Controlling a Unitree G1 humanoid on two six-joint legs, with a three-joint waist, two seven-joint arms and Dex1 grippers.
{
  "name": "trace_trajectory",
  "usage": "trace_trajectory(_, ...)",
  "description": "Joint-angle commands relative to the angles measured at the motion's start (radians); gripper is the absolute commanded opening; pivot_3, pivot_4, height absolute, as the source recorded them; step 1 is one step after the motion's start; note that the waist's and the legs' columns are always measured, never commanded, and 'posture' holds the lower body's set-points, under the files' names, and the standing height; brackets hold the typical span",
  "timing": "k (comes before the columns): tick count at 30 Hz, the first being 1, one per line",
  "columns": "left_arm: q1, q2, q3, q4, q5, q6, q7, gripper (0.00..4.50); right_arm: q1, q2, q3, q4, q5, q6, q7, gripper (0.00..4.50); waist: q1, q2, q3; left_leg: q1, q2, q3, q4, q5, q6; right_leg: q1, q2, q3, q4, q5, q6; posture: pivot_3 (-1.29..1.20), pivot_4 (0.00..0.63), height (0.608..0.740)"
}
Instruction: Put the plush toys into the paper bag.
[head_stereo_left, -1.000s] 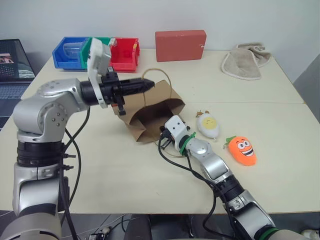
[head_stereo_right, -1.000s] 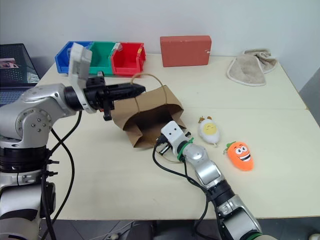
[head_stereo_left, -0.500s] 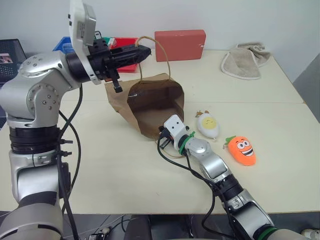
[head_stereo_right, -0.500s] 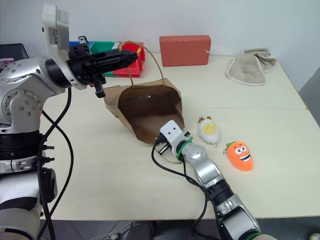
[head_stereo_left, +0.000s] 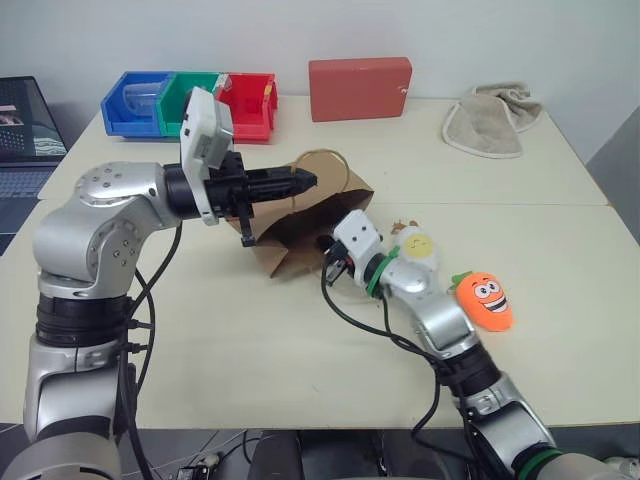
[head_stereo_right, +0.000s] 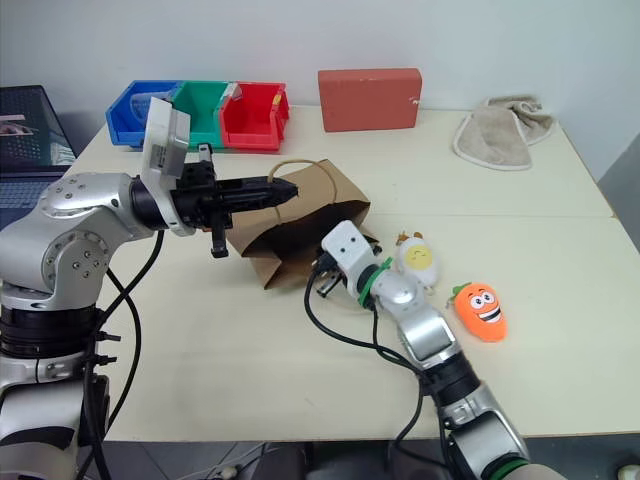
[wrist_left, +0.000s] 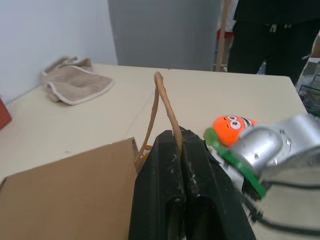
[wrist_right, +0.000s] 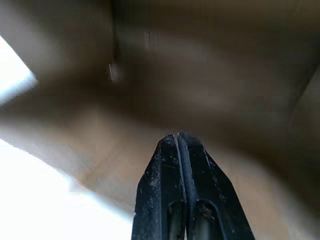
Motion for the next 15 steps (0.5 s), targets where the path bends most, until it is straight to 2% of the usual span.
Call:
trace_trajectory(1,0.004,-0.002,0.001,-0.039,-0.002,-0.017,-0.002,0.0,0.006,-0.047,-0.038,-0.199,0.101,0.127,0.077,0.4,0.002,0.0,0.0,0.0,0.0,0.0,0.0,0.0,0.0,0.0,0.0,0.0,0.0,0.0,0.0,0.0,0.15,0.74)
trace_trajectory(4,0.009,-0.003,-0.009,-0.041,0.008,-0.026,-0.004,0.0,0.012,-0.084,-0.073,-0.288,0.193,0.25,0.111,1.28,0.004,0.0,0.0,0.0,0.0,0.0,0.0,0.0,0.0,0.0,0.0,0.0,0.0,0.0,0.0,0.0,0.15,0.74)
trace_trajectory(8,0.021,-0.004,-0.026,-0.048,0.019,-0.036,-0.008,0.0,0.003,-0.29,-0.206,-0.424,0.319,0.371,0.229,2.72,0.009,0.0,0.0,-0.001,-0.001,0.001,0.001,0.0,0.0,0.0,-0.001,0.0,0.0,0.0,0.0,0.0,0.15,0.74)
trace_trajectory(10,0.025,-0.001,-0.029,-0.049,0.022,-0.04,-0.01,0.0,0.034,-0.449,-0.213,-0.414,0.26,0.304,0.273,3.37,0.014,0.0,0.0,-0.001,-0.002,0.0,0.001,0.0,0.0,0.0,-0.001,0.0,-0.001,0.0,0.0,0.0,0.15,0.74)
trace_trajectory(13,0.03,0.003,-0.031,-0.052,0.026,-0.043,-0.013,0.0,0.079,-0.599,-0.21,-0.388,0.212,0.21,0.318,4.43,0.015,0.0,0.0,-0.001,-0.002,0.001,0.001,0.0,0.0,0.0,-0.001,0.0,-0.002,0.0,0.0,0.0,0.15,0.74)
trace_trajectory(15,0.027,0.001,-0.03,-0.05,0.027,-0.043,-0.011,0.0,0.127,-0.69,-0.173,-0.35,0.141,0.1,0.349,4.48,0.013,0.0,0.0,-0.001,-0.002,0.001,0.001,0.0,0.0,0.0,-0.001,0.001,-0.002,0.0,0.0,0.0,0.15,0.74)
